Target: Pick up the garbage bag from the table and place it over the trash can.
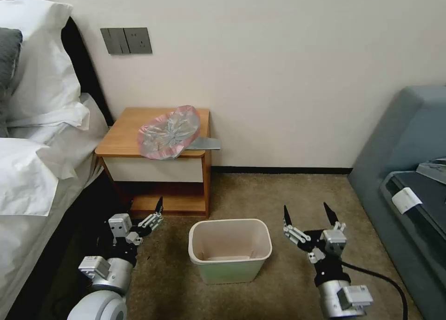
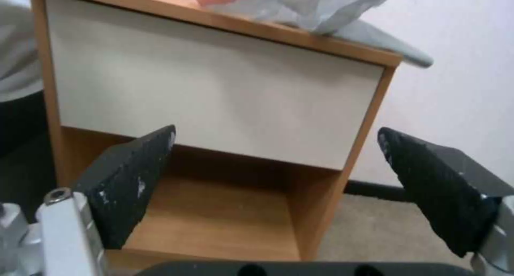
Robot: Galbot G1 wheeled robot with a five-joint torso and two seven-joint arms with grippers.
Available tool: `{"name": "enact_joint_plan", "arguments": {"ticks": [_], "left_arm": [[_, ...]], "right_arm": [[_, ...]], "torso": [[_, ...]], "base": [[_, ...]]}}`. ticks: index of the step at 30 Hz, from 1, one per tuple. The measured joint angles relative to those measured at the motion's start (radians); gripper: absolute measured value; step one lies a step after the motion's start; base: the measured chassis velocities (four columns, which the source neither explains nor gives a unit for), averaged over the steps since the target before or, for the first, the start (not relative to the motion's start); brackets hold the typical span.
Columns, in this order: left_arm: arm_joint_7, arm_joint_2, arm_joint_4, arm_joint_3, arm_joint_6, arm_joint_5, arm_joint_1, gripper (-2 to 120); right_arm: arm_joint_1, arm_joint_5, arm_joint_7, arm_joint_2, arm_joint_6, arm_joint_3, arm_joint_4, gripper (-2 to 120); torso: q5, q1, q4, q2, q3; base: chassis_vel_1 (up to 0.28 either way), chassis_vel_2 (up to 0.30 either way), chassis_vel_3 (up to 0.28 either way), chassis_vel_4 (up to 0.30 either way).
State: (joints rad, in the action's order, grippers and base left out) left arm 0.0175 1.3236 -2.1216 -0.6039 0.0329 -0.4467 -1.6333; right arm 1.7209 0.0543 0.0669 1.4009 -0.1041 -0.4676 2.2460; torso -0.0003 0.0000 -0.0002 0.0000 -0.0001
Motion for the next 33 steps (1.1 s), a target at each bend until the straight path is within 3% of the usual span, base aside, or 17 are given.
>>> {"name": "enact_joint_plan", "arguments": {"ticks": [3, 5, 8, 13, 21, 23, 33], "left_arm": [[-0.008, 0.022, 0.027, -0.002, 0.040, 0.060, -0.003, 99], [-0.013, 0.027, 0.029, -0.003, 0.043, 0.067, -0.002, 99], [-0.024, 0.040, 0.031, -0.013, 0.050, 0.094, -0.002, 99], [-0.046, 0.058, 0.051, -0.019, 0.061, 0.119, 0.001, 99], [-0.057, 0.079, 0.103, -0.006, 0.066, 0.130, 0.027, 100], [-0.057, 0.080, 0.119, -0.005, 0.066, 0.130, 0.041, 100], [-0.056, 0.086, 0.150, 0.005, 0.072, 0.130, 0.053, 100]], "right_arm": [[-0.213, 0.102, -0.033, -0.122, -0.035, 0.047, -0.143, 100], [-0.255, 0.126, -0.043, -0.141, -0.040, 0.059, -0.169, 100], [-0.441, 0.203, -0.091, -0.232, -0.043, 0.122, -0.265, 100], [-0.651, 0.336, -0.134, -0.306, -0.081, 0.222, -0.404, 100], [-0.900, 0.498, -0.149, -0.295, -0.147, 0.394, -0.610, 100], [-0.998, 0.603, -0.149, -0.265, -0.224, 0.435, -0.707, 100], [-1.143, 0.794, -0.145, -0.178, -0.354, 0.487, -0.932, 100]], "torso": [[0.0004, 0.000, 0.0003, 0.000, 0.000], [0.0006, 0.000, 0.0004, 0.000, 0.000], [0.0005, 0.000, 0.0003, 0.000, 0.000], [0.0004, 0.000, 0.0002, 0.000, 0.000], [0.0005, 0.000, 0.0003, 0.000, 0.000], [0.0003, 0.000, 0.0003, 0.000, 0.000], [0.0002, 0.000, 0.0002, 0.000, 0.000]], "base": [[0.000, 0.000, 0.000, 0.000], [0.000, 0.000, 0.000, 0.000], [0.000, 0.000, 0.000, 0.000], [0.000, 0.000, 0.000, 0.000], [0.000, 0.000, 0.000, 0.000], [0.000, 0.000, 0.000, 0.000], [0.000, 0.000, 0.000, 0.000]]}}
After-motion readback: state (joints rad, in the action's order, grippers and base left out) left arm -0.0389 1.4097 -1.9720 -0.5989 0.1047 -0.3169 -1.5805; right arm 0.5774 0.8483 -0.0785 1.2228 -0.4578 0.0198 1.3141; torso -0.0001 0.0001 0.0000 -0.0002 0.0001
